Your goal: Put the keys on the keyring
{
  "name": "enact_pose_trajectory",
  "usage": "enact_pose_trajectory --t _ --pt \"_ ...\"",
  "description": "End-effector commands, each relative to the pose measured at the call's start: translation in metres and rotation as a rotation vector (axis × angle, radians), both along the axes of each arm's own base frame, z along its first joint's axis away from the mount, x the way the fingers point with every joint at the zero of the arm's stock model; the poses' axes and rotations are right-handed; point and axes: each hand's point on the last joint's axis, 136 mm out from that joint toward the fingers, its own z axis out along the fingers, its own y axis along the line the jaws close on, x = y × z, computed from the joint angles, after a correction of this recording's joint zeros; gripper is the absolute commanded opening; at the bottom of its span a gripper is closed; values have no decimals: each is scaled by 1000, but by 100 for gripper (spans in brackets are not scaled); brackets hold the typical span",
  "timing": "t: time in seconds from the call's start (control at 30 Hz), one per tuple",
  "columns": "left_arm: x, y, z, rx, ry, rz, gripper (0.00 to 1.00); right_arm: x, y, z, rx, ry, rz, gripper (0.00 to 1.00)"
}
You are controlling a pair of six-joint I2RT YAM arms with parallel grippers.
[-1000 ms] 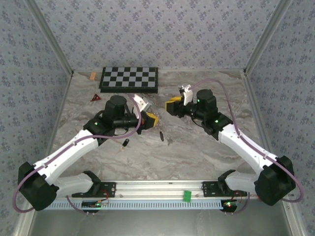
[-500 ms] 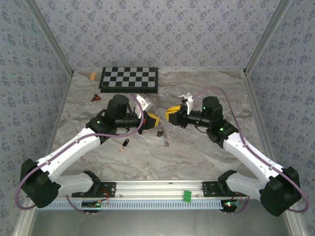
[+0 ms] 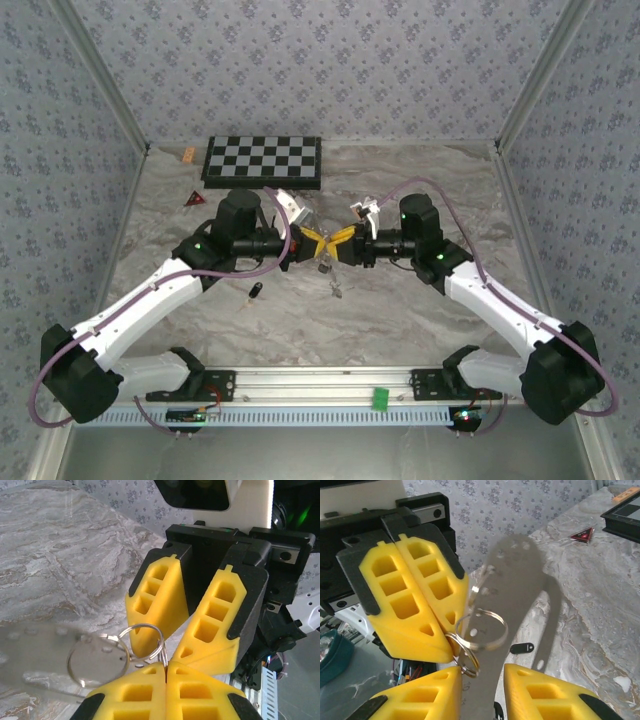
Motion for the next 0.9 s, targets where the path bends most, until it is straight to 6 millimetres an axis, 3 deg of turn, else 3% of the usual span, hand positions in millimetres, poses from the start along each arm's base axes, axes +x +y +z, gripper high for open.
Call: enact_pose_trajectory --t 0.0,0.5,0.57,0.7,0.87 --pt "-3 -5 17 -26 -37 -41 0 -6 4 22 30 -57 51 27" --pt "-5 -6 12 -10 -27 -61 0 -7 7 22 12 -66 58 12" --pt "-6 -6 12 -9 -28 -62 0 -6 7 21 8 -71 55 1" --pt "-5 -6 14 -20 -28 -60 0 -5 7 20 7 -69 47 0" --pt "-5 -8 34 -115 -34 -47 28 1 7 32 127 -85 10 0"
